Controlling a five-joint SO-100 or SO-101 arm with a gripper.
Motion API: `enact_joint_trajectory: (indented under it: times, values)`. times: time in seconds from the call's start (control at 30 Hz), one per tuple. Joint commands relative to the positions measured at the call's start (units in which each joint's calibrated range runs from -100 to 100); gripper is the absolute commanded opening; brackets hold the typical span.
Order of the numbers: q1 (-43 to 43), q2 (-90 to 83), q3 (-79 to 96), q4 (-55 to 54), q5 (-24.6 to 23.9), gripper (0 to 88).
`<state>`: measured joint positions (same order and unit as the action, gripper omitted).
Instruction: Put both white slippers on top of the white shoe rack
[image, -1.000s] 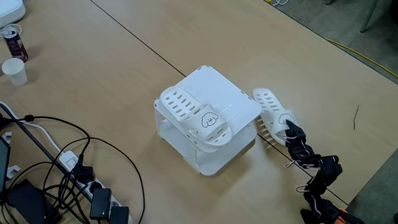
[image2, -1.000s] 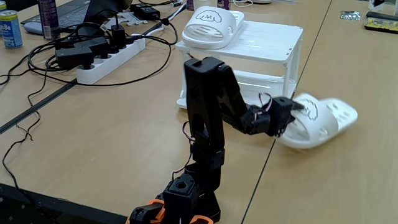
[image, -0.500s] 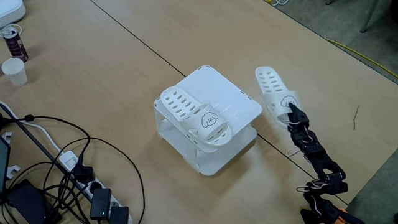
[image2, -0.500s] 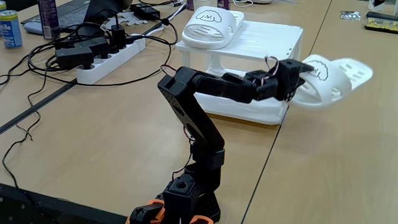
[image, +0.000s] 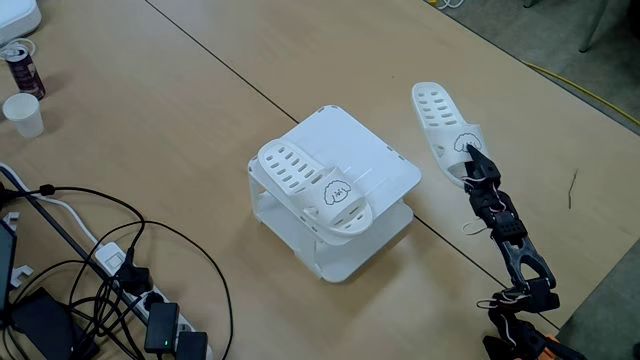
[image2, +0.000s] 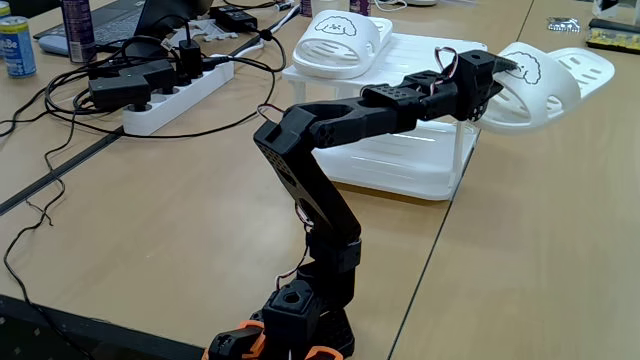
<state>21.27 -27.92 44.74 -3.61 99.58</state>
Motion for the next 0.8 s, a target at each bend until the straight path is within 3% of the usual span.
enact_joint_trajectory:
  times: [0.0,0.77]
  values:
    - [-2.3,-4.0,-8.3,0.8,0.4,0.8]
    - [-11.1,-2.7,-19.4,6.5,0.4,0.8]
